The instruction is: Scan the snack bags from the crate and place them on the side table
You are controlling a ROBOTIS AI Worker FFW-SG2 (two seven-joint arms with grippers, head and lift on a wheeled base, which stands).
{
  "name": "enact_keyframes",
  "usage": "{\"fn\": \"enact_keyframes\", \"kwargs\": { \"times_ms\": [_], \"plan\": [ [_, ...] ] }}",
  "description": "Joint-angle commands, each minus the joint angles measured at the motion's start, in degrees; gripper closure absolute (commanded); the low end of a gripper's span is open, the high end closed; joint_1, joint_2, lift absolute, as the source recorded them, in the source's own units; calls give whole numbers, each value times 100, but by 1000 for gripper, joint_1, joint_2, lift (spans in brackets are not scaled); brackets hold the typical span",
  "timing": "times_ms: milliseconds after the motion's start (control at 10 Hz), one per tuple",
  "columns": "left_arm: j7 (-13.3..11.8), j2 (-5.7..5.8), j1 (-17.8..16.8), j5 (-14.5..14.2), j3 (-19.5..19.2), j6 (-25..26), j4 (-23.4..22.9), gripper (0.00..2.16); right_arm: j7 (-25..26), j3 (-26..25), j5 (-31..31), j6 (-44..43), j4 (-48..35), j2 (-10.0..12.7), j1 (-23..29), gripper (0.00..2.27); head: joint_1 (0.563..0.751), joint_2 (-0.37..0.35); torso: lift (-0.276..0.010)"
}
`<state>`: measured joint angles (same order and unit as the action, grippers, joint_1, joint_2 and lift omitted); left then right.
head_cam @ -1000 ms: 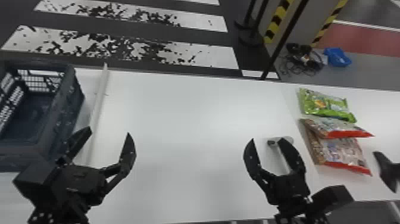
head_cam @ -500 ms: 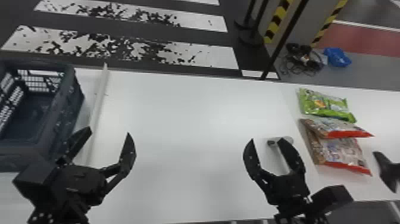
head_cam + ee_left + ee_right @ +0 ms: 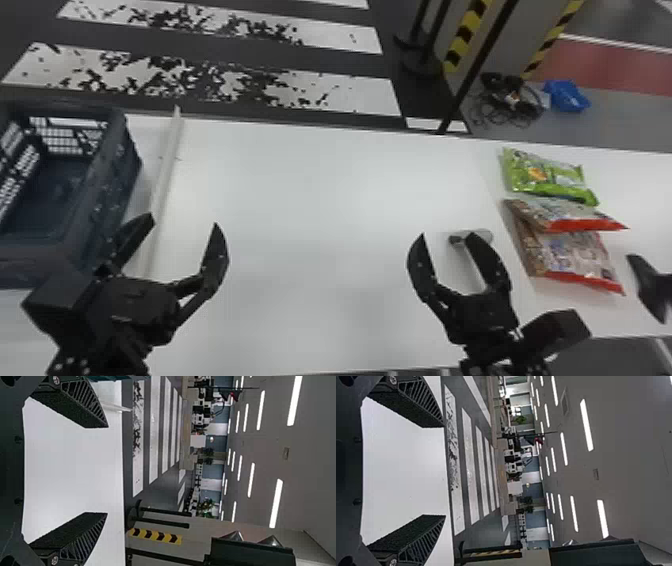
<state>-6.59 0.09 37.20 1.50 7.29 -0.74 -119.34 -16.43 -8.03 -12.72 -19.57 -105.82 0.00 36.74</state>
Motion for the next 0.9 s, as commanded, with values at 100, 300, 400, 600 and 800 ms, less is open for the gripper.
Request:
{"fn": "enact_keyframes", "kwargs": {
  "times_ms": [100,300,400,600,800],
  "plan": [
    [0,-24,-2,8,9,0,7,83,0,3,7,20,0,5,-9,63,695,-194,-94],
    [0,-24,-2,8,9,0,7,83,0,3,7,20,9,5,-9,63,695,-194,-94],
    [0,-24,-2,8,0,18,7,83,0,3,7,2,9,5,-9,63,695,-195,-94],
    [9,-24,7,8,9,0,16,83,0,3,-2,2,26,5,-9,63,695,-195,-94],
    [9,-24,-2,8,0,0,34,83,0,3,7,-15,26,5,0,63,695,-194,-94]
  ]
}}
